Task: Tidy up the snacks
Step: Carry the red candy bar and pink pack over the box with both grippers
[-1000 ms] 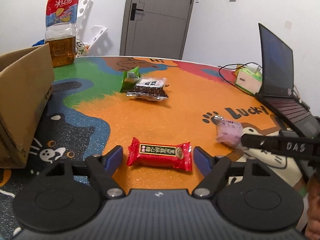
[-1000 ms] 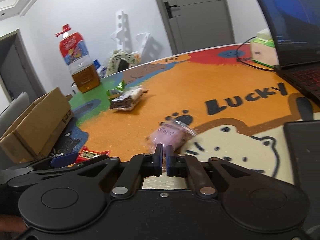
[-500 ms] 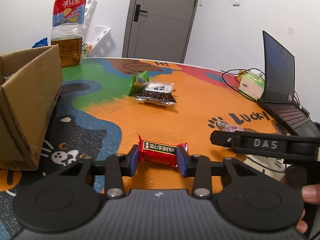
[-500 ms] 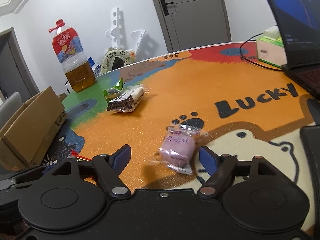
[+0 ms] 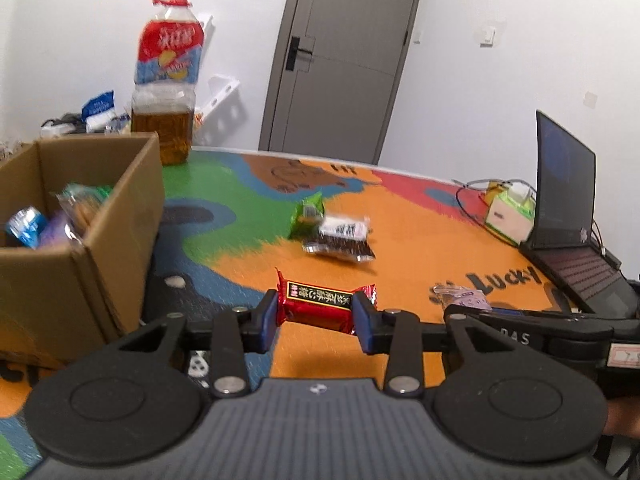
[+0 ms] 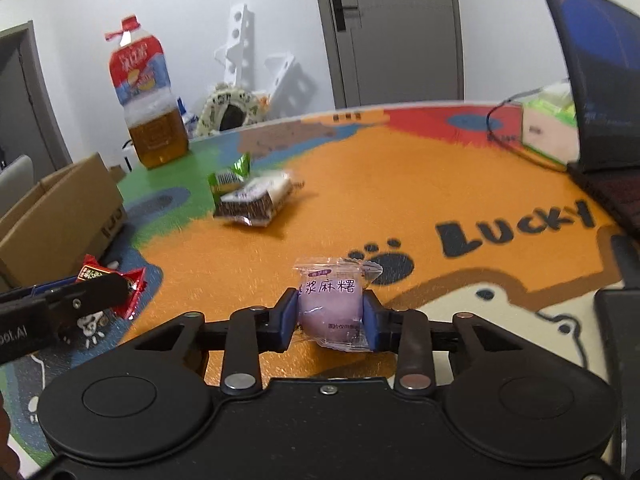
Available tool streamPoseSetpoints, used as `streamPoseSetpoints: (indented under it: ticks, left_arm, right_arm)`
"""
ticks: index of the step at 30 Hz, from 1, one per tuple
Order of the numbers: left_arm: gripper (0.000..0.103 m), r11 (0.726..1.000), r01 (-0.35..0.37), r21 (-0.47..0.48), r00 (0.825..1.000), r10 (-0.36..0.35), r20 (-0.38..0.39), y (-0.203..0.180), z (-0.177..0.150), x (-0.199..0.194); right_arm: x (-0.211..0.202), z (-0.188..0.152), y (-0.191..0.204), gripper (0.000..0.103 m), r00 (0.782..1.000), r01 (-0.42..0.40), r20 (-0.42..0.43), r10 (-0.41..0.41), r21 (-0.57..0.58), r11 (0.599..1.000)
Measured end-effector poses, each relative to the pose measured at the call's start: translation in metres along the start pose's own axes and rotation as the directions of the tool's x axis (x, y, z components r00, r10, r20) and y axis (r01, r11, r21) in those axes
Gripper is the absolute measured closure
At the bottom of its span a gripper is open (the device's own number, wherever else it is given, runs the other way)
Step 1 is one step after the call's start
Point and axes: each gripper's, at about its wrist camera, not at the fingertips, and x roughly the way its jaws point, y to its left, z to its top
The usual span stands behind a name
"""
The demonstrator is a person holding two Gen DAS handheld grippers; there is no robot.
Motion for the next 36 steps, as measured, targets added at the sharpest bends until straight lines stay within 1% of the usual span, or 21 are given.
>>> streamPoseSetpoints:
  ticks: [7, 13, 22, 28, 30, 36]
  left_arm:
    - [0.065, 1.000, -0.015, -0.018, 0.998, 0.016, 0.061, 0.008, 0.016, -0.026]
    - [0.065, 0.999, -0.026, -0.027, 0.995, 0.029, 0.100, 0.026, 0.034, -0.045]
    - [0.065, 0.992, -0.090, -0.083, 0.984, 0.101, 0.145, 0.063, 0.052, -0.066]
    - [0.065, 0.986, -0.119, -0.116, 0.977, 0.138, 0.164, 0.090, 0.060, -0.075]
    - [0.065, 0.985, -0.128, -0.116, 0.976, 0.146, 0.163, 0.098, 0.061, -0.074]
    - [0.065, 0.974, -0.165, -0.156, 0.970, 0.188, 0.152, 0.124, 0.063, -0.071]
  right_arm:
    - [-0.019, 0.017, 0.019, 0.069, 0.996, -0.062, 0.062, 0.063, -0.021, 0.998]
    - [-0.029, 0.031, 0.044, 0.069, 0.983, -0.135, 0.115, 0.142, -0.065, 0.989]
    - [-0.028, 0.043, 0.082, 0.069, 0.963, -0.212, 0.141, 0.228, -0.119, 0.970]
    - [-0.028, 0.050, 0.107, 0.069, 0.956, -0.236, 0.140, 0.257, -0.152, 0.960]
    - [-0.028, 0.051, 0.115, 0.069, 0.952, -0.248, 0.142, 0.272, -0.164, 0.955]
    - [-0.025, 0.057, 0.137, 0.069, 0.942, -0.271, 0.144, 0.302, -0.199, 0.942]
